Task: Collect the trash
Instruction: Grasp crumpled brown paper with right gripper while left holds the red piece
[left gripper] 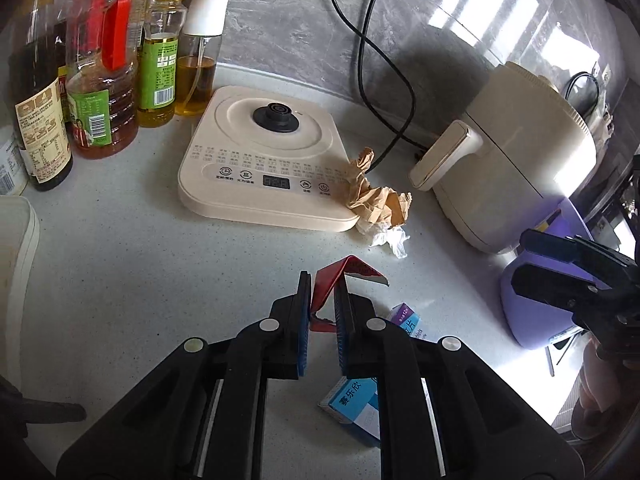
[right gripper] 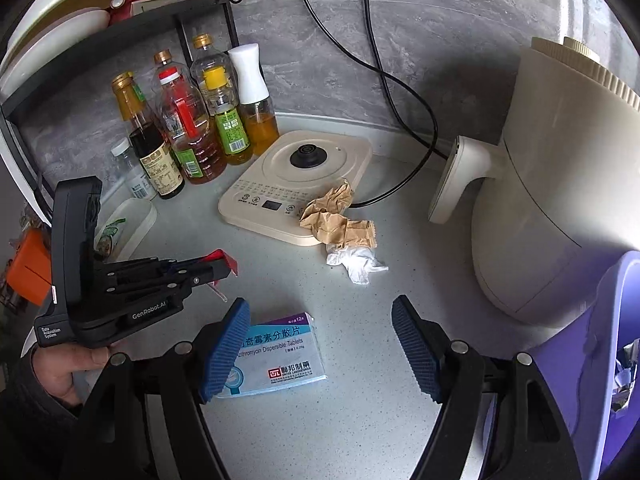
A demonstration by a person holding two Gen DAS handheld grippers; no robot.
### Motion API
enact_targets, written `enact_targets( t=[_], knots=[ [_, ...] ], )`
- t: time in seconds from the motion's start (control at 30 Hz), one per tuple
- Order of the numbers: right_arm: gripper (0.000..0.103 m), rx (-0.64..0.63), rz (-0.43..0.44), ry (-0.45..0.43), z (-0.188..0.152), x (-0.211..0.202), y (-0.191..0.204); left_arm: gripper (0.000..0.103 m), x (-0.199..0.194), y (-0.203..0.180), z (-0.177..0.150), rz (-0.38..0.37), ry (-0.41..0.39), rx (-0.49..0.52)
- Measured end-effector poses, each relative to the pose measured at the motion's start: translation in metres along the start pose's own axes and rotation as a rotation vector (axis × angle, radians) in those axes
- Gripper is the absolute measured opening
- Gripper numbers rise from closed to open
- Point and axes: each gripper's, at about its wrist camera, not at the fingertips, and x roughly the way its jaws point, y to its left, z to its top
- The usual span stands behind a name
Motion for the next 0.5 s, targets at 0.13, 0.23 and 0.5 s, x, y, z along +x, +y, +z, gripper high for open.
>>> enact_targets(
  t=[0.13, 0.23, 0.5],
  knots=[
    [0.072, -0.036, 0.0, 0.025, 0.023, 0.031, 0.0, 0.012, 0.003, 0.009, 0.002, 0.012, -0.031, -0.038],
    [0.072, -0.06, 0.001, 0.049, 0.039, 0.055, 0.003, 0.012, 0.006, 0.016, 0.004, 0.016, -0.053, -0.073],
    [0.072, -0.051, -0.007, 0.074, 0.061, 0.107, 0.004, 0.012, 0.021, 0.027, 0.01, 0.015, -0.048, -0.085]
  ],
)
